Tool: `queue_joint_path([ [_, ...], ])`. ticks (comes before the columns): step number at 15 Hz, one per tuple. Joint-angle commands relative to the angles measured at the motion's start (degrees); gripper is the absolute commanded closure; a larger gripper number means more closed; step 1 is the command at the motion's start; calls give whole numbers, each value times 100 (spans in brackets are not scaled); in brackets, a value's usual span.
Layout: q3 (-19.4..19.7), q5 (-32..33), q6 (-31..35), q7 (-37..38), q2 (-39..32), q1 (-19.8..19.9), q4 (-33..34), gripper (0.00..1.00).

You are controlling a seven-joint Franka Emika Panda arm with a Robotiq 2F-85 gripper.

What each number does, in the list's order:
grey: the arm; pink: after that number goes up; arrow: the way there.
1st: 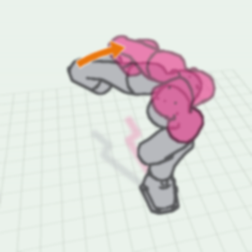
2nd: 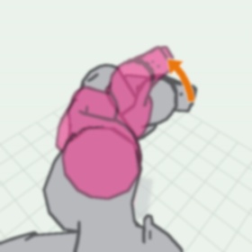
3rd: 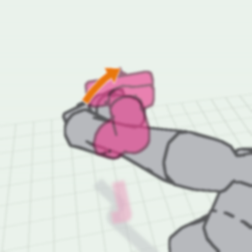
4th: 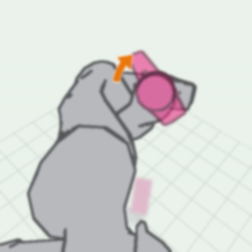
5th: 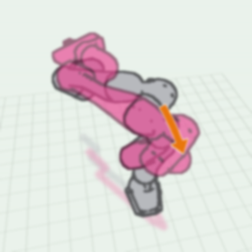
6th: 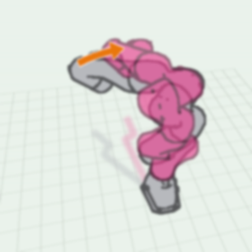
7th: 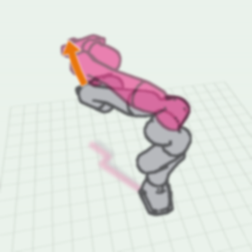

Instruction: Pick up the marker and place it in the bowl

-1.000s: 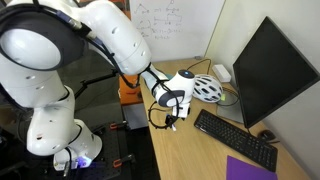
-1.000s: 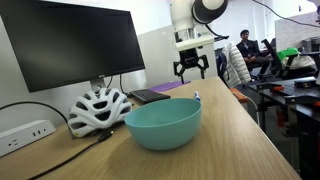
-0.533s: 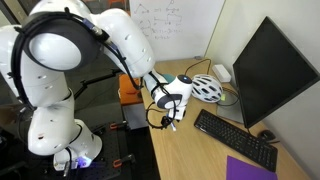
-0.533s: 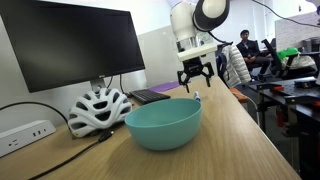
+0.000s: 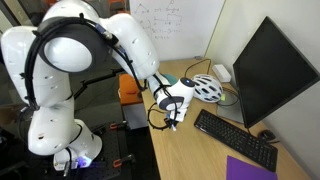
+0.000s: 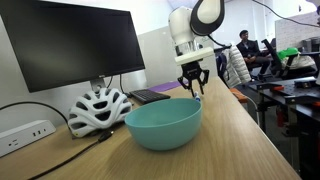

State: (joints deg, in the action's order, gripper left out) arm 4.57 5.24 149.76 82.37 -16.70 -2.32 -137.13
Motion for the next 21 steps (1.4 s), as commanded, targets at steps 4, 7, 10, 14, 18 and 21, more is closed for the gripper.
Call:
queue_joint_path([
  [4, -11, -322, 3, -295, 182, -164, 81, 96],
  [7, -223, -862, -44, -735, 448, -73, 144, 95],
  [10, -403, -1489, -258, -1249, 719, -109, 367, 95],
  [14, -623, -1345, -333, -1320, 875, -379, 658, 95],
  [18, -935, -1297, -515, -1430, 767, -691, 991, 95],
  [21, -1092, -1159, -793, -1340, 526, -930, 1323, 95],
])
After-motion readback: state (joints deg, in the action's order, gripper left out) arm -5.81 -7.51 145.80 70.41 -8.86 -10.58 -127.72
